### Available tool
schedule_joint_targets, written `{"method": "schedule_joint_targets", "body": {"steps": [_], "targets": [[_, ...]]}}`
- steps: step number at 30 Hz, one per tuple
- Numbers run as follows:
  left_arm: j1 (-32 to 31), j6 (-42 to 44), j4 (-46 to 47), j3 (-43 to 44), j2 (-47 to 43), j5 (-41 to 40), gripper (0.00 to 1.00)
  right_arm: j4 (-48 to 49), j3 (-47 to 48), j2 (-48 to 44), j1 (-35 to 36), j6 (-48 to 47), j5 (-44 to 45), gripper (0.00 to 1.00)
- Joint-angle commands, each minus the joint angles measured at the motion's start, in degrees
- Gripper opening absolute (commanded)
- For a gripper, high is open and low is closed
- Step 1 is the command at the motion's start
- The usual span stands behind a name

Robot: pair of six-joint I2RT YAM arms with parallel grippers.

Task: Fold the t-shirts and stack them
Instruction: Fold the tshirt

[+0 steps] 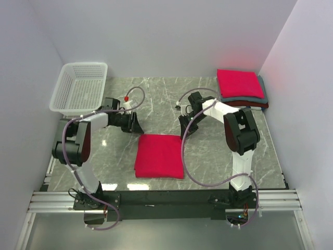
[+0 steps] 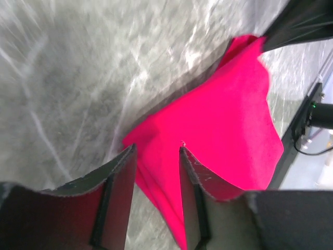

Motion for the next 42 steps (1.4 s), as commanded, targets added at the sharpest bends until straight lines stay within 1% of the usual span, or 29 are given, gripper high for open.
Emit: {"method": "schedule_joint_targets", "body": {"steps": [1, 6, 10, 19, 23, 29, 34, 37, 38, 41, 42], "targets": [[0.43, 2.36, -0.85, 1.52, -5.96, -1.51, 0.45, 2.15, 1.87, 1.74, -0.34, 0.99, 2.98, 0.0], [0.78, 2.98, -1.48, 2.23, -4.3, -3.01, 0.49, 2.06, 2.04, 2.18, -0.25, 0.82, 3.34, 0.0], [0.78, 1.49, -0.16, 2.76, -1.05, -2.4, 0.49, 2.06, 2.39, 2.36, -0.25, 0.9, 3.34, 0.0], [0.6, 1.4, -0.51, 4.95, 2.73, -0.46, 0.46, 1.54, 2.92, 2.62, 0.01, 0.99, 3.16, 0.0], [0.34, 0.87, 0.28, 4.6, 3.17, 0.15, 0.43, 1.19, 3.45, 2.97, 0.28, 0.99, 2.9, 0.0], [-0.36, 0.87, 0.01, 4.78, 4.32, 0.33, 0.45, 1.1, 3.8, 2.97, 0.36, 0.9, 2.72, 0.0], [-0.63, 0.43, 0.01, 5.39, 5.11, 0.15, 0.43, 1.01, 3.63, 2.8, 0.36, 0.73, 2.63, 0.0], [-0.63, 0.69, 0.63, 4.96, 3.8, -0.9, 0.27, 0.31, 3.71, 2.54, 0.36, 0.29, 2.81, 0.0], [-0.54, 1.04, 0.54, 4.61, 3.27, -1.08, 0.16, -0.04, 3.8, 2.27, 0.36, 0.11, 2.81, 0.0], [0.16, 2.1, 0.02, 3.82, 0.46, -1.69, 0.01, -1.62, 3.89, 1.05, 0.36, -0.76, 3.77, 0.0], [0.51, 2.45, -0.51, 3.73, -0.33, -1.95, 0.01, -2.06, 3.89, -0.09, 0.28, -1.2, 4.56, 0.0]]}}
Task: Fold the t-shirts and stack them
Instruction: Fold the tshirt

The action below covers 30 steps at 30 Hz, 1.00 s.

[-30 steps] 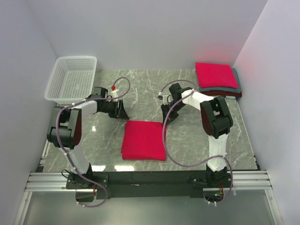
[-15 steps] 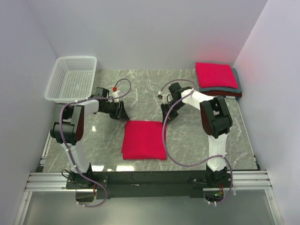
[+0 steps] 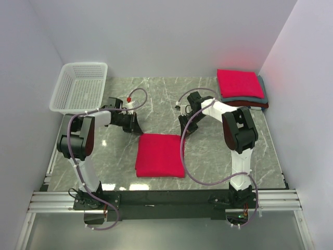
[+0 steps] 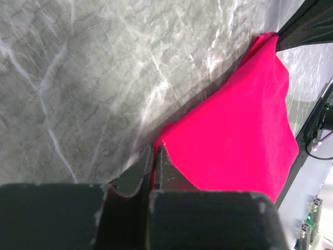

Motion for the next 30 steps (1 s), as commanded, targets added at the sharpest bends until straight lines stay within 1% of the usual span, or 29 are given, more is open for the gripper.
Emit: {"method": "schedule_joint_targets", "body": {"steps": [1, 5, 11, 16, 20, 21, 24, 25, 26, 28, 29, 30], "targets": [[1.06, 1.88, 0.06, 0.25, -6.3, -0.32, 0.01, -2.59, 2.21, -3.42, 0.19, -2.97, 2.99, 0.0], [2.82, 5.22, -1.44, 0.07, -9.12, -1.72, 0.01, -5.48, 2.64, -5.8, 0.19, -5.53, 5.72, 0.0], [3.09, 5.67, -1.0, 1.3, -8.51, -3.22, 0.01, -6.99, 5.01, -5.01, 0.1, -7.46, 8.96, 0.0], [3.17, 5.76, -0.3, 3.76, -5.79, -4.36, 0.01, -6.55, 7.56, -3.96, -0.16, -7.64, 10.99, 0.0], [3.17, 5.4, 1.01, 6.83, -3.42, -5.33, 0.01, -4.98, 10.02, -1.94, -0.08, -8.08, 14.59, 0.0], [3.17, 5.23, 1.19, 7.45, -1.94, -5.68, 0.01, -4.45, 10.38, -0.89, -0.25, -8.08, 16.16, 0.0], [3.17, 4.61, 1.37, 9.65, 1.23, -5.85, 0.01, -4.26, 13.45, 2.45, -0.16, -7.9, 16.97, 0.0], [3.17, 4.35, 1.81, 9.74, 1.76, -5.94, 0.02, -3.83, 14.76, 3.16, -0.16, -7.29, 17.4, 0.03], [3.17, 4.17, 2.07, 9.92, 2.12, -5.86, 0.07, -3.48, 15.38, 3.69, -0.25, -6.94, 17.76, 0.14], [3.17, 3.82, 2.34, 10.44, 2.65, -5.94, 0.19, -2.95, 16.44, 4.39, -0.25, -5.63, 19.24, 0.27], [3.61, 3.56, 2.43, 10.71, 2.39, -5.77, 0.28, -2.6, 17.23, 4.22, -0.42, -5.1, 19.78, 0.37], [4.05, 3.21, 2.69, 10.71, 1.17, -5.25, 0.3, -2.42, 17.5, 3.09, -1.03, -3.96, 20.3, 0.41]]}}
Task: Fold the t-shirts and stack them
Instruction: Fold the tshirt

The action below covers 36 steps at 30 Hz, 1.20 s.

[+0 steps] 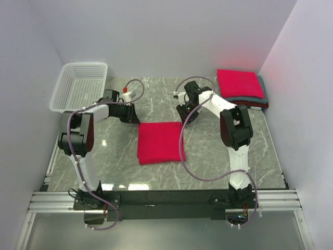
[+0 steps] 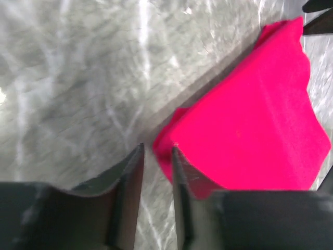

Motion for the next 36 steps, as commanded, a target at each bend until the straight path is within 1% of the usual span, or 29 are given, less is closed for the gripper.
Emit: {"method": "schedule_joint_targets", "body": {"steps": [1, 2, 4, 5, 7, 8, 9, 10, 11, 12, 14, 15, 16, 17, 20, 22, 25, 27, 28, 30, 31, 32, 33, 34, 35, 36], "targets": [[2.84, -0.6, 2.03, 2.23, -2.43, 0.46, 0.35, 0.6, 3.03, -2.38, -1.8, 2.63, 4.68, 0.44], [3.47, -0.69, 2.12, 1.18, -3.57, 1.43, 0.37, 0.77, 2.68, -3.78, -2.42, 3.33, 3.46, 0.47], [4.09, -0.69, 2.21, -0.31, -7.78, 4.76, 0.43, 2.78, -0.46, -9.23, -3.91, 6.48, -0.66, 0.47], [3.91, -1.82, 2.73, -2.76, -9.27, 6.08, 0.43, 4.01, -2.31, -13.16, -4.27, 7.89, -7.21, 0.47], [2.52, -6.28, 5.27, -6.37, -13.5, 8.11, 0.44, 6.91, -6.27, -16.53, -4.18, 12.72, -14.61, 0.44], [1.64, -7.79, 8.07, -9.43, -14.47, 9.68, 0.44, 10.41, -9.85, -17.59, -4.09, 14.66, -18.22, 0.39], [0.67, -9.02, 9.23, -10.51, -15.61, 9.7, 0.43, 12.44, -11.46, -18.12, -3.92, 20.16, -25.22, 0.36], [-1.25, -11.82, 10.37, -11.3, -15.79, 9.7, 0.43, 15.94, -13.56, -17.95, -3.74, 22.47, -28.16, 0.32], [-2.14, -13.41, 13.43, -12.35, -15.62, 10.39, 0.42, 17.89, -14.54, -16.47, -3.39, 24.85, -30.89, 0.28], [-2.94, -17.0, 14.85, -12.62, -14.49, 10.84, 0.42, 19.57, -15.24, -15.59, -3.04, 28.26, -35.27, 0.26], [-4.7, -20.97, 18.53, -12.8, -12.47, 11.45, 0.41, 23.44, -16.13, -13.57, -1.99, 30.57, -37.06, 0.25], [-5.14, -22.73, 21.17, -12.63, -9.76, 11.98, 0.41, 24.23, -16.22, -11.12, -1.72, 31.28, -37.42, 0.25], [-5.4, -25.97, 22.15, -12.28, -8.16, 12.07, 0.4, 25.46, -16.31, -9.88, -1.72, 31.72, -36.98, 0.24], [-5.41, -27.13, 22.86, -11.41, -5.01, 12.33, 0.4, 25.99, -16.39, -7.17, -1.89, 31.81, -36.28, 0.24], [-4.53, -26.97, 22.69, -9.29, -0.95, 12.25, 0.39, 26.44, -16.31, -1.54, -3.47, 31.64, -33.99, 0.21], [-3.3, -26.09, 21.82, -8.5, 2.65, 11.9, 0.39, 27.05, -16.22, 0.24, -5.05, 30.85, -30.76, 0.21], [-1.37, -26.52, 20.67, -5.78, 7.75, 12.94, 0.4, 26.62, -14.91, 1.39, -6.29, 27.87, -25.05, 0.3], [-0.49, -26.97, 20.06, -4.98, 9.08, 14.7, 0.4, 25.48, -13.94, 0.6, -6.29, 26.11, -24.15, 0.34], [0.13, -26.27, 18.23, -4.55, 8.38, 15.06, 0.41, 24.25, -13.41, -0.27, -6.38, 25.84, -24.41, 0.39], [0.74, -22.6, 16.28, -4.72, 3.3, 15.93, 0.43, 23.37, -13.84, -5.54, -6.47, 25.4, -25.99, 0.45], [1.01, -21.44, 13.75, -5.33, 1.1, 16.29, 0.44, 23.36, -15.32, -7.91, -6.47, 25.49, -26.95, 0.49], [0.92, -20.47, 10.94, -6.12, -3.44, 17.68, 0.45, 24.06, -16.64, -13.06, -6.47, 26.01, -29.05, 0.51], [0.84, -20.81, 10.83, -7.43, -5.84, 18.83, 0.45, 25.02, -18.22, -15.64, -6.38, 28.1, -30.2, 0.54], [0.23, -21.77, 11.35, -10.92, -8.04, 19.62, 0.46, 27.03, -21.55, -17.67, -6.2, 29.43, -31.52, 0.55], [-0.22, -22.74, 12.31, -12.78, -11.89, 20.94, 0.45, 28.1, -23.23, -20.73, -5.33, 30.83, -33.01, 0.55], [-1.0, -24.14, 12.75, -14.46, -13.67, 21.04, 0.44, 29.07, -24.73, -21.89, -4.63, 33.63, -35.72, 0.55]]}}
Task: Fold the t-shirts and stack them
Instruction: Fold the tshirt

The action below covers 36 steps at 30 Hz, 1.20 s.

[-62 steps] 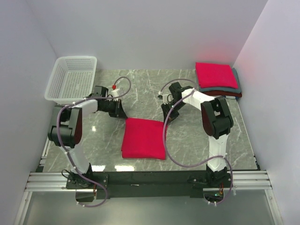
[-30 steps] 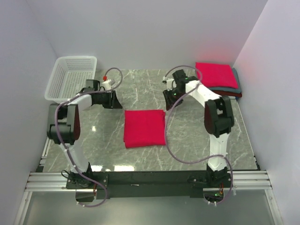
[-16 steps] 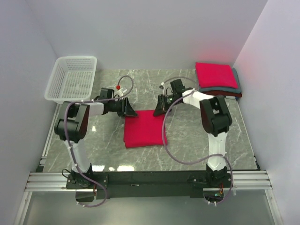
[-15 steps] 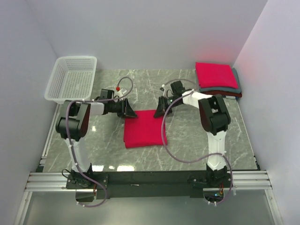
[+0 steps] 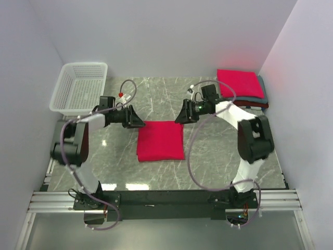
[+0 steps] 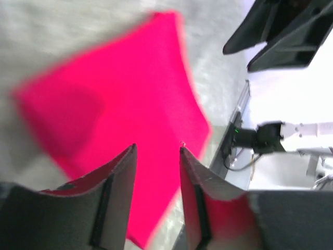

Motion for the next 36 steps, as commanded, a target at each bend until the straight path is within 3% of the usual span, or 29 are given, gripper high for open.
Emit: {"method": "schedule_joint_targets", "body": {"steps": [1, 6, 9, 11, 13, 17, 21, 24, 26, 29, 32, 36], "targets": [[-3.71, -0.57, -0.34, -6.87, -11.03, 3.97, 0.42, 6.35, -5.95, -9.4, 2.04, 5.94, -6.45, 0.53], [-10.75, -8.55, 7.4, -12.18, -12.81, 4.58, 0.36, 14.1, -11.69, -6.6, 9.51, 17.35, -11.74, 0.42], [-14.53, -11.9, 9.77, -13.76, -9.12, 5.55, 0.34, 15.52, -13.63, -2.12, 13.11, 18.0, -12.8, 0.29], [-15.33, -9.55, 6.89, -13.59, -6.75, 5.37, 0.33, 16.31, -15.91, 0.6, 13.74, 17.65, -12.36, 0.25], [-15.25, 1.22, -2.82, -10.09, 0.17, 3.98, 0.3, 15.88, -17.32, 3.58, 13.74, 15.12, -11.4, 0.25], [-13.32, 2.77, -6.4, -7.87, 7.04, 0.81, 0.3, 9.29, -14.78, 9.66, 12.6, 9.31, -8.07, 0.23], [-9.36, 2.5, -7.62, -6.73, 8.9, -3.5, 0.3, 5.86, -13.37, 9.5, 8.3, 6.4, -4.45, 0.22], [-6.9, 6.7, -10.16, -7.08, 6.28, -2.46, 0.3, 4.01, -14.24, 4.5, 6.18, 4.9, -5.14, 0.22], [-7.16, 10.13, -11.14, -7.95, 0.34, 2.7, 0.32, 5.66, -16.17, -1.74, 6.96, 5.94, -6.98, 0.22], [-10.84, 10.85, -9.83, -10.77, -11.78, 5.28, 0.34, 11.02, -20.3, -9.21, 10.38, 9.1, -10.77, 0.23], [-14.01, 7.79, -8.07, -12.88, -17.18, 6.42, 0.34, 16.56, -22.06, -11.86, 13.55, 13.06, -13.06, 0.22], [-14.54, 8.91, -9.73, -14.64, -13.26, 8.45, 0.32, 21.49, -24.08, -9.42, 16.9, 15.53, -13.5, 0.22]]}}
